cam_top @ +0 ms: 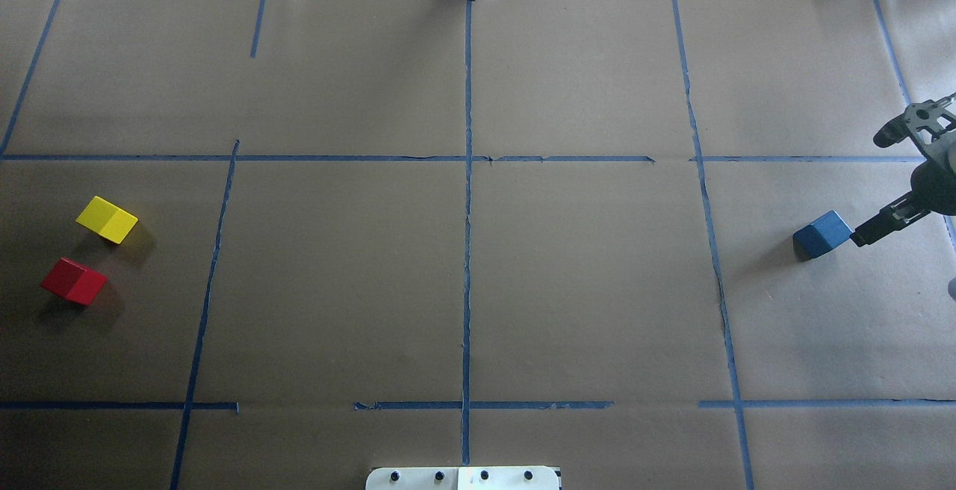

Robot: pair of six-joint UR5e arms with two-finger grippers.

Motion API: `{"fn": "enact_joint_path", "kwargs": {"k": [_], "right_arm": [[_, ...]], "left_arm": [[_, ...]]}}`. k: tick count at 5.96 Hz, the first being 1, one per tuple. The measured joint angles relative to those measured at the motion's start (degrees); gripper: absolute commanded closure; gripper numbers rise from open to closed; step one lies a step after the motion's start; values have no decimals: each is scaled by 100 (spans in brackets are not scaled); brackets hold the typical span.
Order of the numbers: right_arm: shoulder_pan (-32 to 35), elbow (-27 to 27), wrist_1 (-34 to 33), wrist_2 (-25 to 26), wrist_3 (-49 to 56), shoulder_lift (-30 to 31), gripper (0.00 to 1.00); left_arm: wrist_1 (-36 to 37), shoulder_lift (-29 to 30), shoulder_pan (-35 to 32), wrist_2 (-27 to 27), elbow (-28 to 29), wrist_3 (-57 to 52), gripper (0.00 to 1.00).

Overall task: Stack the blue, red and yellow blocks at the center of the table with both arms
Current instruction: 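Lower the right gripper onto the blue cube and close it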

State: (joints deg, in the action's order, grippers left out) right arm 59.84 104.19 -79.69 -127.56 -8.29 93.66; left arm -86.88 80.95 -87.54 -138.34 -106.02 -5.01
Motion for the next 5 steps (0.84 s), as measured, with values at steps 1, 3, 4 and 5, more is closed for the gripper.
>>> {"fn": "enact_joint_path", "kwargs": {"k": [1,3,4,5], "right_arm": [[-105,-211,20,7,-7,-150,2],[-332,-659,368,5,-7,-280,12],[-417,-953,655,4,-58,-374,91],[-454,-1088,800,-11,-228,-462,100]], "left_arm": [[0,0,0,0,-52,3,0],[4,-7,0,0,-142,4,0],[5,-8,0,0,-161,5,0],[7,-12,0,0,-184,4,0]]}}
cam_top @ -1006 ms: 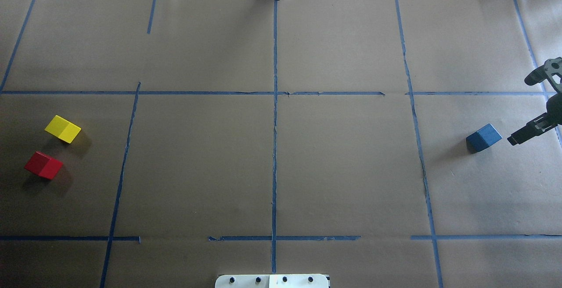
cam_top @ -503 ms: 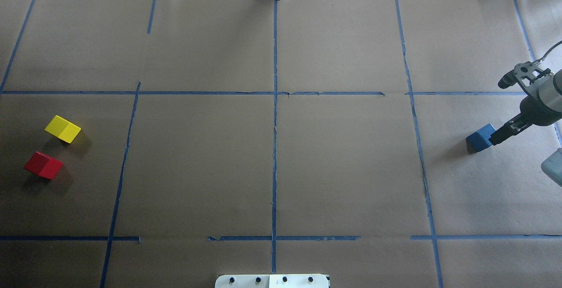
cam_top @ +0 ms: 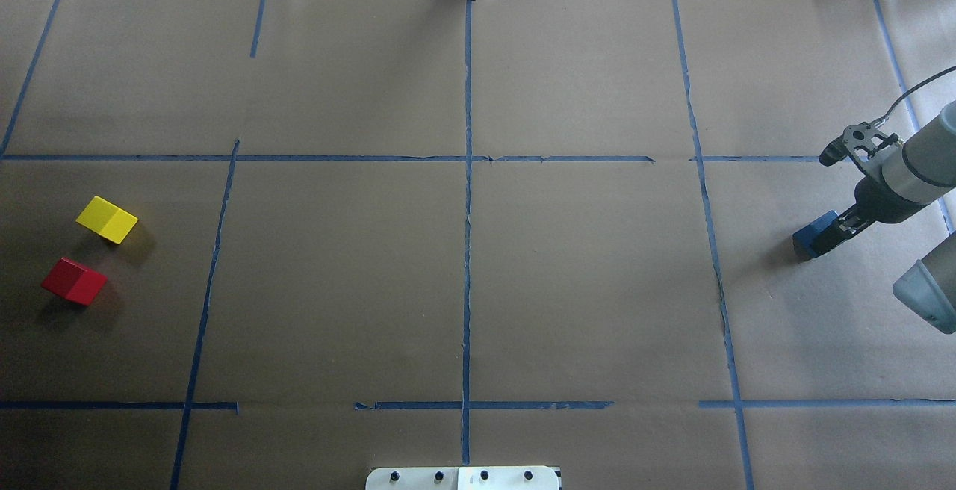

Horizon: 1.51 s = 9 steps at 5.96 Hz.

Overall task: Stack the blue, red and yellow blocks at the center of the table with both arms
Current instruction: 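Lower the right gripper onto the blue cube and close it, then carry the blue cube with the right gripper to the table center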

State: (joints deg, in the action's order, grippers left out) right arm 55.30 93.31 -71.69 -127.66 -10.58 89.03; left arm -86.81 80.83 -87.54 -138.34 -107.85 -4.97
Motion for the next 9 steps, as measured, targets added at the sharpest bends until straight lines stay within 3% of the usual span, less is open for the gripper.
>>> {"fn": "enact_joint_path", "kwargs": {"k": [3,4,6,7,9], "right_arm": [[-81,502,-78,-17,-462,-67,100],[-306,879,-316,-25,-1146,-285,100],[-1199,1184,-764,52,-3598,-1516,100],[-1633,932,-1121,311,-4597,-2380,100],[-2136,-360,-1535,800,-5886,-4083,99]], "left_arm": [[4,-5,0,0,-50,-2,0],[0,-13,0,0,-75,-6,0],[-3,-21,0,7,-87,-19,0],[-3,-23,0,8,-87,-21,0],[-3,-16,0,2,-87,-15,0]]}}
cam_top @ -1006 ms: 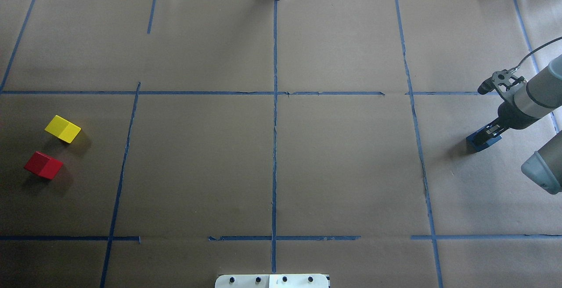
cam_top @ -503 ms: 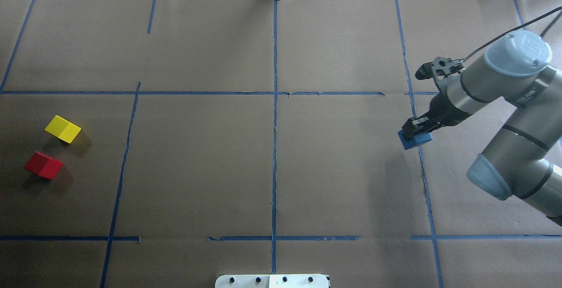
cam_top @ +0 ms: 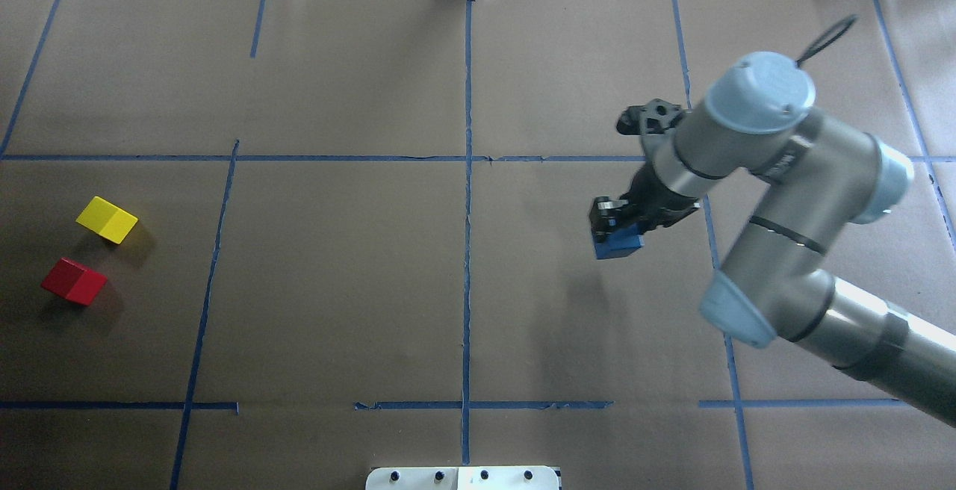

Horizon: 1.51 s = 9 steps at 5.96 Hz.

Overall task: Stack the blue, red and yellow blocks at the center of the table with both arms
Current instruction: 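Carry the blue cube with the right gripper to the table center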

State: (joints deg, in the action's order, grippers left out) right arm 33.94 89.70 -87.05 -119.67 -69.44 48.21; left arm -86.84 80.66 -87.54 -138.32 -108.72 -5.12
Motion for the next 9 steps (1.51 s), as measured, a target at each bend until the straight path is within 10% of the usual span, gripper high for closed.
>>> {"fn": "enact_joint_path", "kwargs": {"k": [3,4,5,9], "right_arm": [[-438,-942,-17,532,-684,-745,84],[-514,-1009,-15,582,-683,-794,14],[-561,-1025,-14,600,-650,-804,0],[-622,-815,-31,811,-171,-725,0]], "left_arm": [[-8,-1,0,-2,-8,-6,0],[-8,-2,0,-2,-8,-7,0],[-9,-4,0,-2,-6,-10,0],[-91,-7,164,-2,13,74,0]]}}
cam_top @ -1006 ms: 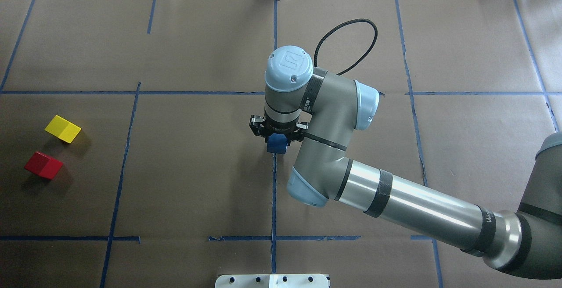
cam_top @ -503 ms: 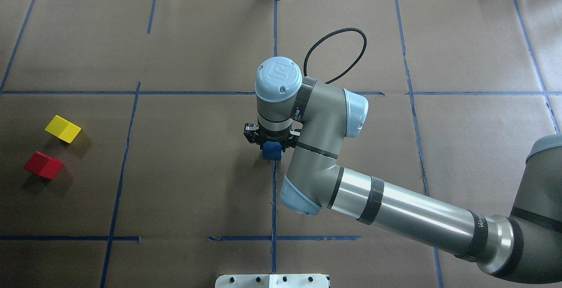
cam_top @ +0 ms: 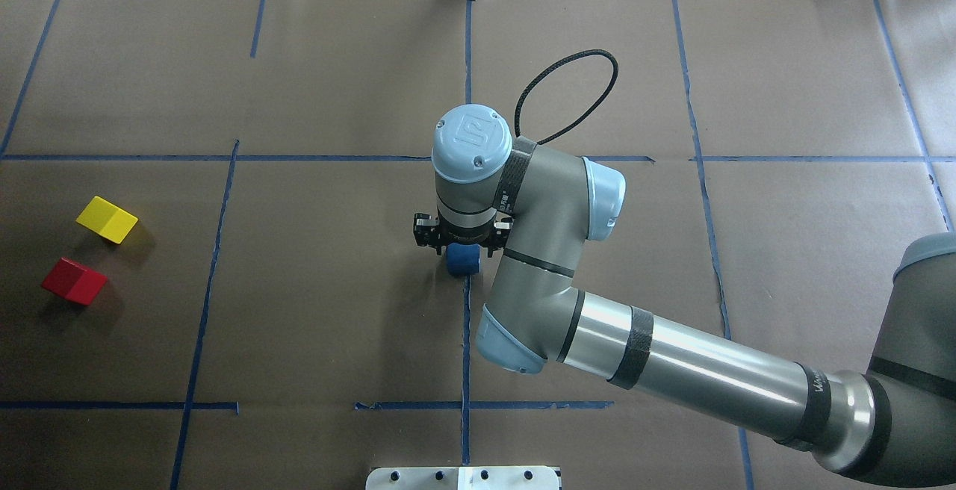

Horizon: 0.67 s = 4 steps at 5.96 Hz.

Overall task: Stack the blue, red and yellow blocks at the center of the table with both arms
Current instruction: 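Carry the blue cube with the right gripper to the table center, then open the right gripper and lift it off the blue cube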

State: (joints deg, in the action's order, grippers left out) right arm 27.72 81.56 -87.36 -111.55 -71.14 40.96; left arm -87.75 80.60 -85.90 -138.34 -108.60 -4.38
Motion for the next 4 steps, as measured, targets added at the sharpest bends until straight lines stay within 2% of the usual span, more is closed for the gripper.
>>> {"fn": "enact_joint_path", "kwargs": {"k": [1,3,4], "right_arm": [[48,333,-15,-30,28,177,0],[374,1660,-18,-207,88,1102,0],[497,2157,-1,-263,232,1566,0]], "left_arm": [[-233,5,343,20,-43,267,0],[-1070,10,1174,128,-122,769,0],[-1297,7,1653,397,-110,843,0]]}}
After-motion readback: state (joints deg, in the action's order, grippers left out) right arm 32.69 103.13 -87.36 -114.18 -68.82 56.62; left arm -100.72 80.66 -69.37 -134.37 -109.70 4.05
